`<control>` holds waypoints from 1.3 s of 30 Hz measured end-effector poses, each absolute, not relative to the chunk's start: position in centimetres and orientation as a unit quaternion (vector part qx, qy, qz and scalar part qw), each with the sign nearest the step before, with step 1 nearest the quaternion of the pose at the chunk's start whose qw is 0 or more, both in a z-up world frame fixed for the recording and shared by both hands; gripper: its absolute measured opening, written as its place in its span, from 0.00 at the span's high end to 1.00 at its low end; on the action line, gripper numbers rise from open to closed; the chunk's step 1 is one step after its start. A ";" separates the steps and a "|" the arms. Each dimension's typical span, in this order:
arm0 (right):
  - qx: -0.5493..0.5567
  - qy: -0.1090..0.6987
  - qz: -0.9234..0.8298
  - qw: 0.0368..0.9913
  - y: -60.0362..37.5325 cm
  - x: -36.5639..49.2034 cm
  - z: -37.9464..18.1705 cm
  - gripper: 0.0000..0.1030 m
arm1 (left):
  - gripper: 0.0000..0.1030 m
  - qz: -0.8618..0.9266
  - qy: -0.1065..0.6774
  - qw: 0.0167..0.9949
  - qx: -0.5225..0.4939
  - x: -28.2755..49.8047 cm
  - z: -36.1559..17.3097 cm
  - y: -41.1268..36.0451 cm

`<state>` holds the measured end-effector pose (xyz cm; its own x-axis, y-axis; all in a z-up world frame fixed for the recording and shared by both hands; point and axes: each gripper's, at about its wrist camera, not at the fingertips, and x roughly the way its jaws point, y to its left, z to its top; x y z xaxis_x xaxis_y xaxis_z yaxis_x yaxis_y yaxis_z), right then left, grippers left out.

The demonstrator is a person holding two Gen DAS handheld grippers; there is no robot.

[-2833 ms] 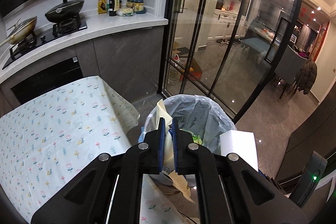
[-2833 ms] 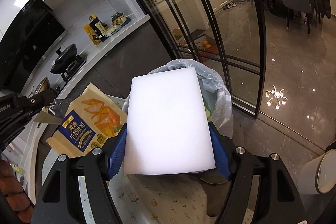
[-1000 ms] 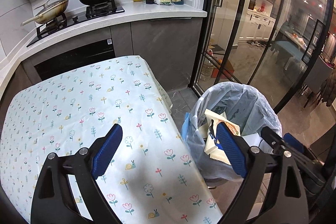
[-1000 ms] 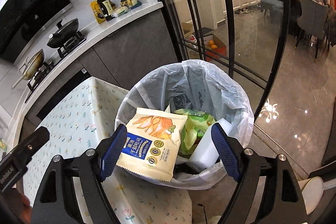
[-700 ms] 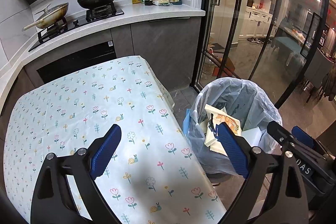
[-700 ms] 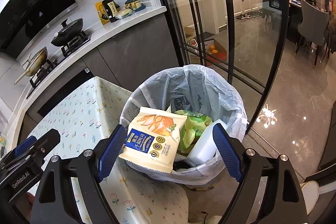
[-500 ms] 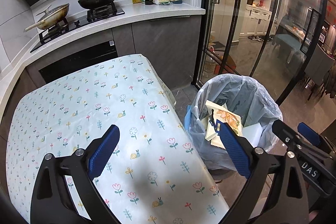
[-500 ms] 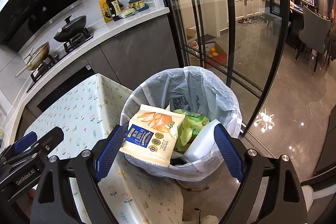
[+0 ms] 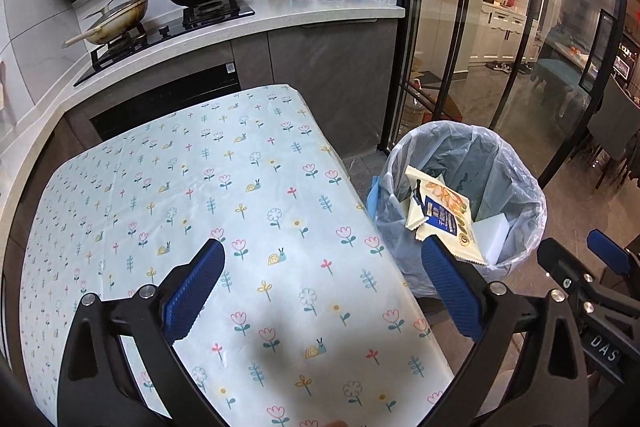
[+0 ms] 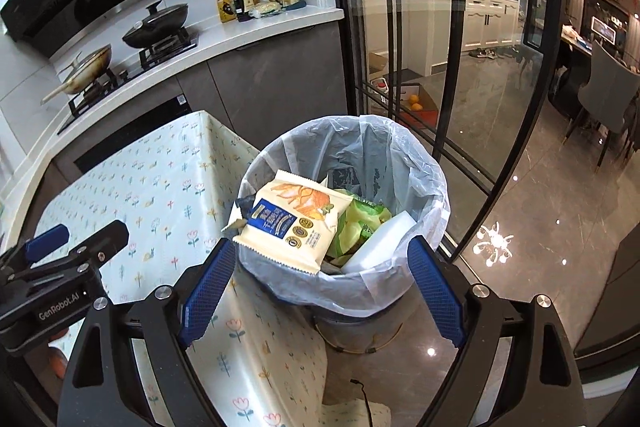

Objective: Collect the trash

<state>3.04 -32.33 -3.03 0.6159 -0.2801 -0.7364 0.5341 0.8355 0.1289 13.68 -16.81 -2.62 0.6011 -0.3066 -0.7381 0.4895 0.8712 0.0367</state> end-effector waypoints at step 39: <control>0.132 0.389 -0.208 0.887 -29.9 1.0 -3.8 0.06 | 0.08 -0.196 0.395 0.888 0.132 10.9 -4.1 -15.5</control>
